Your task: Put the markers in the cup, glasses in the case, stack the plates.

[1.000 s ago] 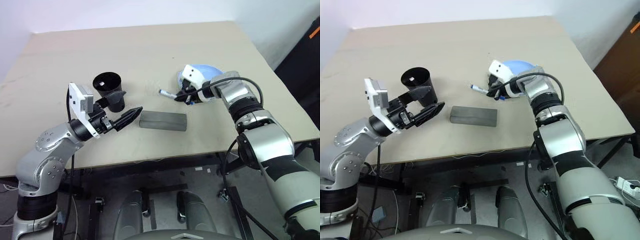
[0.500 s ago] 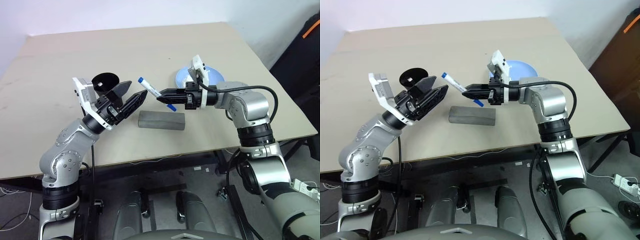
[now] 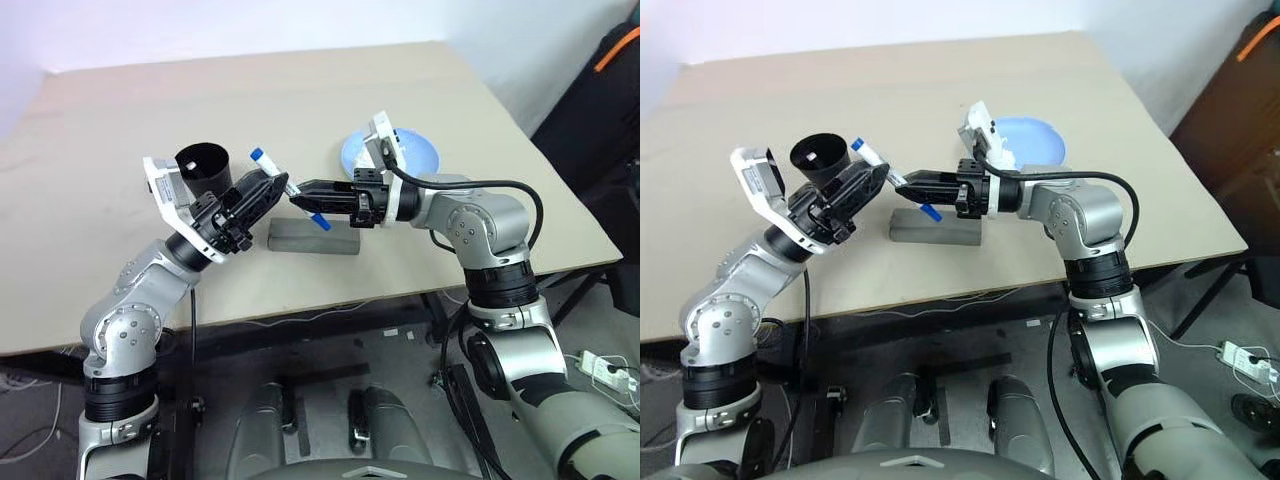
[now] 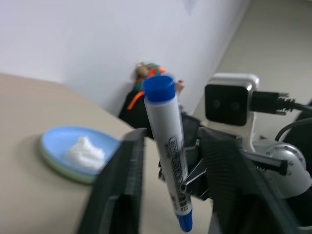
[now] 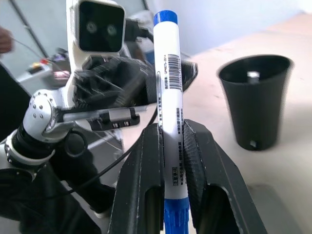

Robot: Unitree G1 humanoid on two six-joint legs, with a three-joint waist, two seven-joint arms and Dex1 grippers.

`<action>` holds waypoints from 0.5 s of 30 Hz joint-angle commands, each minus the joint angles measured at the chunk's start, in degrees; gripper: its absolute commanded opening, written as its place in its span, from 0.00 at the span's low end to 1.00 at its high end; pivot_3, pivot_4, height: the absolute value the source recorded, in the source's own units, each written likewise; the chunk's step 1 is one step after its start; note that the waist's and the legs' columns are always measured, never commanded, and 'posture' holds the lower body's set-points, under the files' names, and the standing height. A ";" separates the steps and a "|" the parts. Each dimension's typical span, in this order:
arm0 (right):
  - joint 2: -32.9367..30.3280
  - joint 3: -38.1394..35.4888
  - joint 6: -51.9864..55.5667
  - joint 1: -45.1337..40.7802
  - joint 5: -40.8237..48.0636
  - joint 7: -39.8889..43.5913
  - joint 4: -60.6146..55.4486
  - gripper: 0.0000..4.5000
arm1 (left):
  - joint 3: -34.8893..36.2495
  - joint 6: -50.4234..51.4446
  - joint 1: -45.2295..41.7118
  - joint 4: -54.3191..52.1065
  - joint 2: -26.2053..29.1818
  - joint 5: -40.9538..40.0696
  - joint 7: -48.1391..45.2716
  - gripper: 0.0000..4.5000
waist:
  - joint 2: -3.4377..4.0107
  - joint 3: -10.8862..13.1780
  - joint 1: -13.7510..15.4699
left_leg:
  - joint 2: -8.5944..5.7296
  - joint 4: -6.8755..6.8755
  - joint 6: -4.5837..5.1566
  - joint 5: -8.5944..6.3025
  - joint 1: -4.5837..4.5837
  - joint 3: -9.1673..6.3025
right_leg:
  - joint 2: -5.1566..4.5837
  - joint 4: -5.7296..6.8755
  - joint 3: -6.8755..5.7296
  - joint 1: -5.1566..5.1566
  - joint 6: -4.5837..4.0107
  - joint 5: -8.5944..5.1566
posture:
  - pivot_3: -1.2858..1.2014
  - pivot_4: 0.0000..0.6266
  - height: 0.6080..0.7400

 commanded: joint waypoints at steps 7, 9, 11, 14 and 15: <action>-0.59 1.32 -0.51 -0.19 2.53 0.33 -2.34 0.06 | 1.55 -0.19 0.12 -3.15 0.42 -4.47 0.67 0.07 | 0.37 0.02 0.06 | 0.19 1.21 0.90 -0.57 -0.01 -2.12 | 0.89 -0.91 -0.78 0.97 0.37 0.58 | 0.52 0.24 0.90; -0.88 1.64 -0.83 0.16 2.69 0.72 -2.74 0.06 | 1.61 -0.21 0.19 -3.10 0.61 -4.70 0.71 0.07 | 0.36 0.02 0.41 | 0.19 1.25 0.96 -0.61 -0.03 -1.99 | 0.86 -0.92 -0.74 0.95 0.42 0.61 | 0.52 0.24 0.90; -1.08 1.56 -0.24 0.45 3.52 1.19 -3.12 0.06 | 1.65 -0.19 0.31 -3.03 0.91 -4.63 0.75 0.07 | 0.36 0.02 0.46 | 0.20 1.29 1.00 -0.62 -0.07 -1.93 | 0.85 -0.92 -0.73 0.93 0.44 0.62 | 0.52 0.24 0.90; -1.88 0.24 0.89 0.86 5.85 2.23 -4.22 0.29 | 1.86 -0.43 0.43 -2.71 1.47 -4.07 0.90 0.07 | 0.35 0.02 0.38 | 0.22 1.31 1.06 -0.66 -0.07 -1.81 | 0.86 -0.93 -0.65 0.94 0.48 0.64 | 0.52 0.24 0.90; -2.30 -0.05 1.14 0.95 6.40 2.42 -4.61 0.37 | 1.97 -0.51 0.42 -2.55 1.67 -3.95 0.91 0.07 | 0.35 0.02 0.36 | 0.23 1.32 1.07 -0.66 -0.07 -1.79 | 0.86 -0.92 -0.64 0.93 0.49 0.64 | 0.52 0.24 0.90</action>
